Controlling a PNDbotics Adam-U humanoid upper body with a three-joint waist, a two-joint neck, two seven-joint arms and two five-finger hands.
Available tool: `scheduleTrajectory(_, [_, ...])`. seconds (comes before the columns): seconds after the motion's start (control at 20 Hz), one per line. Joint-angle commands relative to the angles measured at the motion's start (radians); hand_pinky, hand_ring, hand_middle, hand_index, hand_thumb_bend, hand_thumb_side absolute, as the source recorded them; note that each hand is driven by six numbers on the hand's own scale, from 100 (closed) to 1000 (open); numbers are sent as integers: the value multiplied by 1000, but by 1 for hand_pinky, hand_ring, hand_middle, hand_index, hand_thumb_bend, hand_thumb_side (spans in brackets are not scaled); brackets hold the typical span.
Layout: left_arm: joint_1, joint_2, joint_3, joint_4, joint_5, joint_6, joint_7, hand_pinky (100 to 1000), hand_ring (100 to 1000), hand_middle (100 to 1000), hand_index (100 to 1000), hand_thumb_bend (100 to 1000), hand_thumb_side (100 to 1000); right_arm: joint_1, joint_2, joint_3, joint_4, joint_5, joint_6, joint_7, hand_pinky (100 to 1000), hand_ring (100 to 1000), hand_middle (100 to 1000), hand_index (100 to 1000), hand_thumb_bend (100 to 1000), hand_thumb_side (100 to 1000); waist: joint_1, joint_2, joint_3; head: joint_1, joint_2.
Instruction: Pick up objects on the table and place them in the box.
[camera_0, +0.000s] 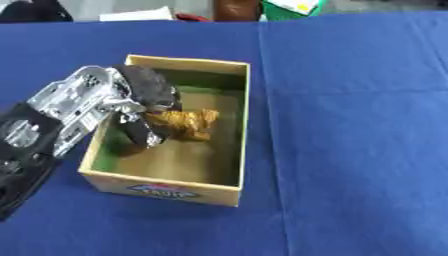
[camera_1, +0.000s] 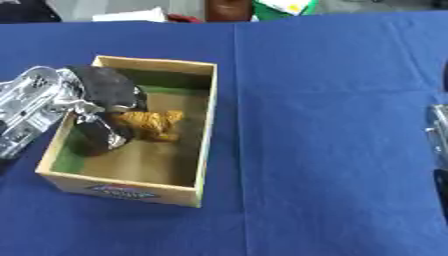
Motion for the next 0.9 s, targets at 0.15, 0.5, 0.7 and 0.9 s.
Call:
scheduleTrajectory(0.15, [-26, 0, 4, 38, -51, -34, -80, 731, 898, 864, 967, 100, 587, -15, -12, -10, -14, 1, 2, 0, 803, 693, 751, 842, 100, 1000, -2, -20, 0, 6, 6])
scheduleTrajectory(0.5, [-40, -8, 17, 38, -144, -9, -81, 767, 934, 900, 991, 677, 728, -12, -12, -10, -14, 1, 4, 1, 803, 693, 750, 842, 100, 1000, -2, -23, 1, 10, 11])
scheduleTrajectory(0.7, [-56, -3, 65, -35, -143, 31, -80, 752, 916, 875, 969, 820, 847, -8, -14, -12, -14, 2, 5, -1, 803, 693, 750, 842, 100, 1000, -2, -28, 8, 9, 14])
scheduleTrajectory(0.9, [-81, 11, 128, -126, -96, 69, -46, 739, 898, 851, 944, 830, 904, -4, -16, -13, -14, 3, 5, -3, 803, 693, 750, 842, 100, 1000, 0, -34, 17, 2, 19])
